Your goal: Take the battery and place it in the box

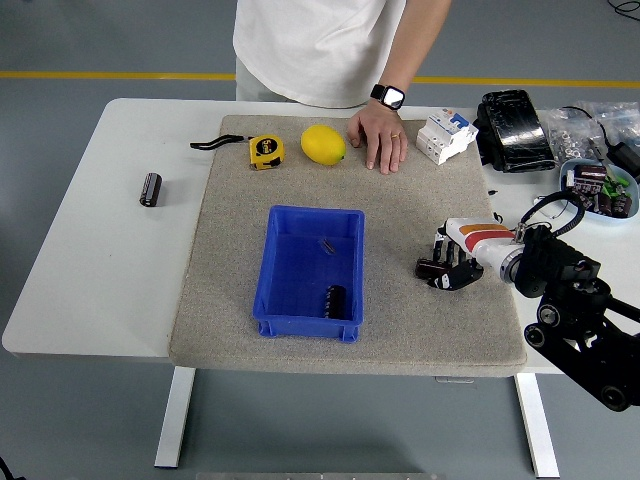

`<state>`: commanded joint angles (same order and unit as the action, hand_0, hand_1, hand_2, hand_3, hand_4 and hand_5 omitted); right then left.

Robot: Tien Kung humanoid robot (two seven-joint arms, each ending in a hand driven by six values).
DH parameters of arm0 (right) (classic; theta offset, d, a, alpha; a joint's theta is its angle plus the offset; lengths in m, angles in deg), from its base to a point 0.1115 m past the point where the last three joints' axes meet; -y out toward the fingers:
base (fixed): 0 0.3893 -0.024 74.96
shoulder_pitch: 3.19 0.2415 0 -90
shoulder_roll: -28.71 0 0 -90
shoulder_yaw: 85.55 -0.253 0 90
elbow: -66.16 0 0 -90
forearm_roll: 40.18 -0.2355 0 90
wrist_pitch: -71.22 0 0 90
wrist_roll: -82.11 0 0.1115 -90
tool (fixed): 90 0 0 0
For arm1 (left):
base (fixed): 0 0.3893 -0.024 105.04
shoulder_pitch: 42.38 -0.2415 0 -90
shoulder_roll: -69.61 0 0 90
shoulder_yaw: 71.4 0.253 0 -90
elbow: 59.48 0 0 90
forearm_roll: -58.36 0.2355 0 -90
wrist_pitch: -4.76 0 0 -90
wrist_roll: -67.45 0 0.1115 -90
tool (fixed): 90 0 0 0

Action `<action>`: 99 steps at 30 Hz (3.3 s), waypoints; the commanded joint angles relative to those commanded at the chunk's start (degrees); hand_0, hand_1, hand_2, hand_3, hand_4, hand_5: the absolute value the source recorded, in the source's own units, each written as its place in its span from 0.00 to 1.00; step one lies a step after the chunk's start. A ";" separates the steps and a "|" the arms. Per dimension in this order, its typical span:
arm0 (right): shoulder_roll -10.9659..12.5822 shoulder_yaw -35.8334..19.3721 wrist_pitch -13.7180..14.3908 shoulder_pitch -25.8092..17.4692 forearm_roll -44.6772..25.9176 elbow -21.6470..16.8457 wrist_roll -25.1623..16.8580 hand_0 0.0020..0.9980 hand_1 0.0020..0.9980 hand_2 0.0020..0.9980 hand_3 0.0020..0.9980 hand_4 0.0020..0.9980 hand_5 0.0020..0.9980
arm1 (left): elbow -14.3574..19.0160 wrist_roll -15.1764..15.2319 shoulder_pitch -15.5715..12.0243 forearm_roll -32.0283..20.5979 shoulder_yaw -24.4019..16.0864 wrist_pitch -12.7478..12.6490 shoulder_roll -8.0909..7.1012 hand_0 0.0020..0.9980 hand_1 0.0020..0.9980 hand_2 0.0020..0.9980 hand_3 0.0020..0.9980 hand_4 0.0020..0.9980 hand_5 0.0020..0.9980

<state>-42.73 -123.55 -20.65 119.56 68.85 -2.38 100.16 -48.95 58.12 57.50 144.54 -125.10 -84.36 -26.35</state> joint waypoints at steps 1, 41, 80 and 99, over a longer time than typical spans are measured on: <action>-0.02 0.08 -0.03 -0.05 -0.21 -0.07 0.02 0.29 0.34 0.39 0.47 0.91 0.14 | 0.00 -0.01 -0.03 0.25 -0.13 0.06 -0.01 0.62 0.60 0.65 0.72 0.72 0.70; -0.89 -1.10 1.63 -0.13 -12.76 2.13 0.78 0.25 0.24 0.30 0.47 0.89 0.06 | 0.07 0.13 -0.02 0.53 0.26 0.52 -0.13 0.61 0.59 0.65 0.72 0.72 0.71; -0.61 -7.15 -2.52 -1.63 -36.03 3.02 3.51 0.28 0.29 0.40 0.48 0.93 0.06 | 0.17 -0.02 -0.08 0.45 0.53 0.71 0.00 0.61 0.59 0.65 0.72 0.72 0.71; -1.42 -6.13 -2.61 -1.11 -36.31 4.10 2.94 0.32 0.40 0.46 0.49 0.76 0.21 | 0.18 0.04 -0.28 1.97 -0.05 0.99 -0.04 0.61 0.59 0.65 0.72 0.72 0.71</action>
<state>-44.14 -129.69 -23.26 118.46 32.54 1.72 103.10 -48.77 58.16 57.22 146.52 -125.15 -83.37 -26.39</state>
